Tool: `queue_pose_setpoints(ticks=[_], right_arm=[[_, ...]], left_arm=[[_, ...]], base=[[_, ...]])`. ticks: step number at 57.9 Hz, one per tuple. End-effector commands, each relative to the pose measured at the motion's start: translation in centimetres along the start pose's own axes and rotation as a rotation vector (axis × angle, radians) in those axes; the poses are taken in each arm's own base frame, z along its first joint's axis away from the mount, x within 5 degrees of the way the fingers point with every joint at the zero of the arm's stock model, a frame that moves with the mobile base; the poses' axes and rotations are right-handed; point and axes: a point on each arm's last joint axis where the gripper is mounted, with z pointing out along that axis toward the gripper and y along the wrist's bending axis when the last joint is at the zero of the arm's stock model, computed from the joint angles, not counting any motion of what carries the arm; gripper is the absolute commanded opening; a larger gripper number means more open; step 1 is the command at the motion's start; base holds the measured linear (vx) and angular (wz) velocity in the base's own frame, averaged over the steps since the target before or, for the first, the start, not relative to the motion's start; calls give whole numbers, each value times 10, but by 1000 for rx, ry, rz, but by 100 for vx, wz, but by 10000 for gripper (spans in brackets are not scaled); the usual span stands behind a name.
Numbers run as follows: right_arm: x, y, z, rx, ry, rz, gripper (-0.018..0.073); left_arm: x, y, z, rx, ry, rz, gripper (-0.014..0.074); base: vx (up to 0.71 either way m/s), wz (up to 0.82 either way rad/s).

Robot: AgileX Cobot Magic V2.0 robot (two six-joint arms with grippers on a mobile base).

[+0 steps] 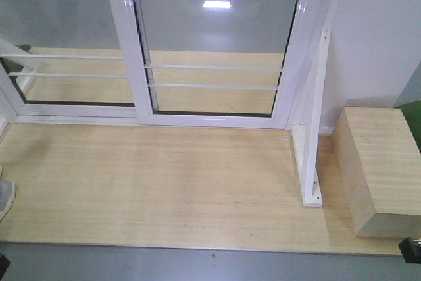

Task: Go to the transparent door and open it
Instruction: 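Drive up to the door, stopping near its silver handle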

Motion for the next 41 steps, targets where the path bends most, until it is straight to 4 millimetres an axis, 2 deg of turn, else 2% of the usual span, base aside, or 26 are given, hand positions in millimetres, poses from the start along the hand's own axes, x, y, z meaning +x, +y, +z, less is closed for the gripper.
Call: queue_pose_setpoints(ticks=[1, 16, 41], right_arm=[[-7, 0, -1, 3, -96, -1, -6], [-7, 0, -1, 3, -96, -1, -6], [-7, 0, -1, 3, -96, -1, -6]], left_arm=[[-4, 0, 0, 4, -88, -10, 3], [-4, 0, 0, 4, -88, -10, 3], [-4, 0, 0, 4, -88, -10, 3]], base=[[42, -25], [41, -15], [38, 2]])
